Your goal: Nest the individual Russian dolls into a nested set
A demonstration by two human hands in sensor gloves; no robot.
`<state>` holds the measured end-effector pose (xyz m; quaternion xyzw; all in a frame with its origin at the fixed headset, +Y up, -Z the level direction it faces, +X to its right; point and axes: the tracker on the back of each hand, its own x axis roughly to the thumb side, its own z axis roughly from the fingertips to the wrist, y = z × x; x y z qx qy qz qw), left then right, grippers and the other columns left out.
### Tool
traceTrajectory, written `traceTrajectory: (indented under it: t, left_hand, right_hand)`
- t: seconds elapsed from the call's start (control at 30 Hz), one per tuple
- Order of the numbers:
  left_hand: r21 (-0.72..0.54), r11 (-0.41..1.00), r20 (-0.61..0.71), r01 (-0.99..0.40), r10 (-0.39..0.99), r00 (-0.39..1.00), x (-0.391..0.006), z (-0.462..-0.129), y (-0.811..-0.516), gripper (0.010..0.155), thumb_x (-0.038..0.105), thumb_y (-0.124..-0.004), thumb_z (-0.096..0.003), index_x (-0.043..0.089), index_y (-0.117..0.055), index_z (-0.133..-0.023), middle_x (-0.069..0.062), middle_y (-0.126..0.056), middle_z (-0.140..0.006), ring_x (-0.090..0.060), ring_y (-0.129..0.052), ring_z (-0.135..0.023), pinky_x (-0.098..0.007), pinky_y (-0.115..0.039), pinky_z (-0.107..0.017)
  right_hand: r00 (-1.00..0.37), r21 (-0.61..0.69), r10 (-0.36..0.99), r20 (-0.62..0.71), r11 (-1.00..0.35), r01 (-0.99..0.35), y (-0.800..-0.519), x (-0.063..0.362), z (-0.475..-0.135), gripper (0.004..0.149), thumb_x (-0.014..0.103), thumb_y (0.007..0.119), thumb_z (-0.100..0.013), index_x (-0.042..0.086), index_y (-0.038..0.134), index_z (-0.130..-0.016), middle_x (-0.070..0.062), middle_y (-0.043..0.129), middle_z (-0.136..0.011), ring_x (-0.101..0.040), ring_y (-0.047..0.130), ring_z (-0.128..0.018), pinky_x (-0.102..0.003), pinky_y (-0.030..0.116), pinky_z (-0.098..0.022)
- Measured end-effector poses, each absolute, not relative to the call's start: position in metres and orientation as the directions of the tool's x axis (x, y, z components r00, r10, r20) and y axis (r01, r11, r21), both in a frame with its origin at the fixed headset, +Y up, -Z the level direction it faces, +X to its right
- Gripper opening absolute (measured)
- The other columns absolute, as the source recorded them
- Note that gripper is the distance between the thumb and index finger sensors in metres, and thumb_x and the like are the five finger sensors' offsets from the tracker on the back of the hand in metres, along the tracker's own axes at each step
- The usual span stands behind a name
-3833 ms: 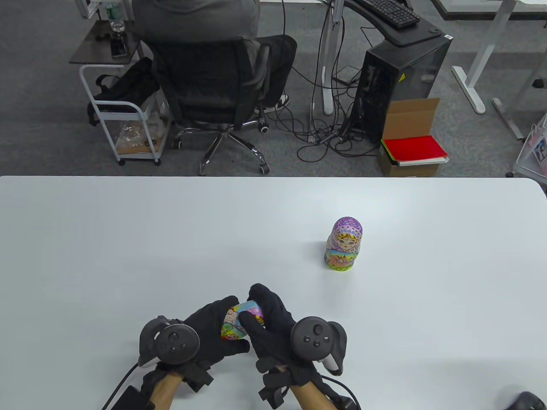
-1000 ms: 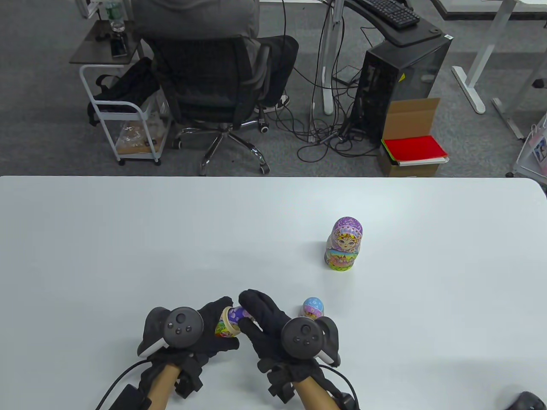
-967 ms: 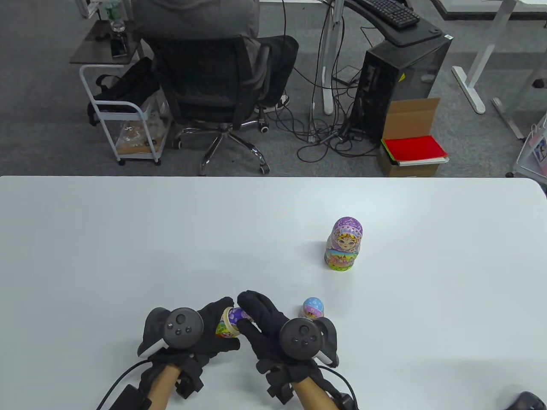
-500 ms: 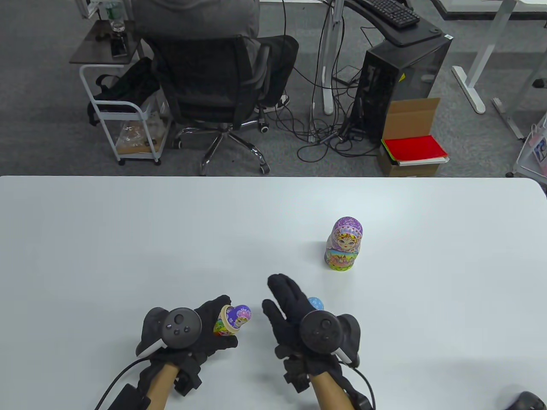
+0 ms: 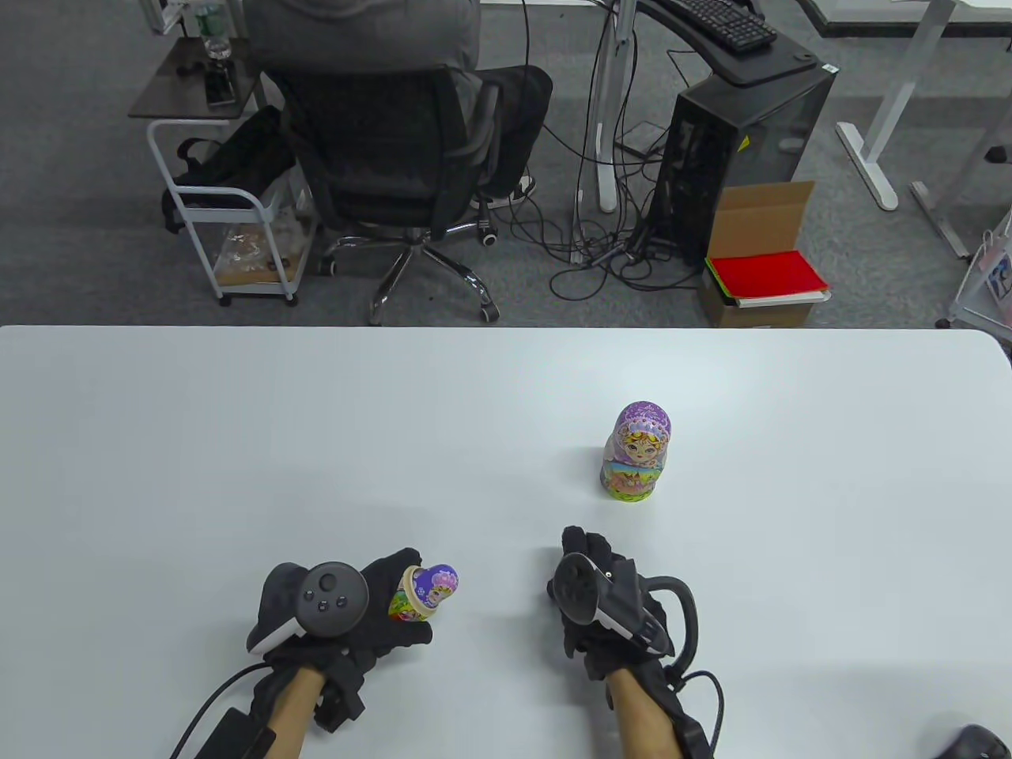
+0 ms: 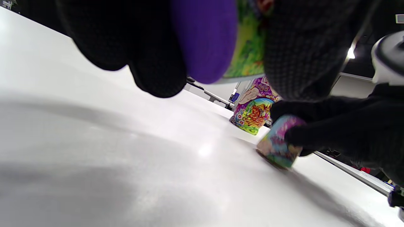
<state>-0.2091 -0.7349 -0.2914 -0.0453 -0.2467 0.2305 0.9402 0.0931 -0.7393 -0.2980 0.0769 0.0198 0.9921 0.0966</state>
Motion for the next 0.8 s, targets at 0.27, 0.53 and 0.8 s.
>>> traceTrajectory:
  t: [0.27,0.53,0.8]
  left_hand:
    - [-0.209,0.883,0.468,-0.420,0.467,0.750,-0.204,-0.289,-0.734,0.093,0.052,-0.093,-0.0408,0.006,-0.054,-0.111,-0.018,-0.077,-0.101,-0.031,-0.094,-0.073,-0.056,-0.080,-0.057]
    - [-0.188,0.880,0.490,-0.436,0.468,0.735,-0.201,-0.286,-0.729,0.093,0.053,-0.092,-0.0408,0.006,-0.054,-0.111,-0.017,-0.077,-0.101,-0.031,-0.094,-0.073,-0.056,-0.080,-0.056]
    - [-0.174,0.881,0.495,-0.441,0.465,0.734,-0.200,-0.285,-0.728,0.093,0.053,-0.092,-0.0409,0.006,-0.054,-0.111,-0.018,-0.077,-0.101,-0.031,-0.094,-0.073,-0.056,-0.080,-0.056]
  right_hand:
    - [-0.441,0.254,0.786,0.434,-0.576,-0.777,-0.719,0.057,-0.283,0.071,0.052,0.072,-0.063,0.024,0.032,-0.115,-0.005,0.048,-0.118,-0.031,0.075,-0.103,-0.041,0.074,-0.077]
    - [-0.505,0.235,0.743,0.438,-0.637,-0.734,-0.721,0.040,-0.276,0.070,0.053,0.070,-0.063,0.023,0.033,-0.115,-0.006,0.048,-0.117,-0.031,0.075,-0.103,-0.041,0.074,-0.077]
    - [-0.494,0.244,0.750,0.440,-0.630,-0.738,-0.723,0.036,-0.276,0.070,0.053,0.070,-0.063,0.022,0.033,-0.115,-0.006,0.049,-0.117,-0.031,0.076,-0.102,-0.041,0.074,-0.077]
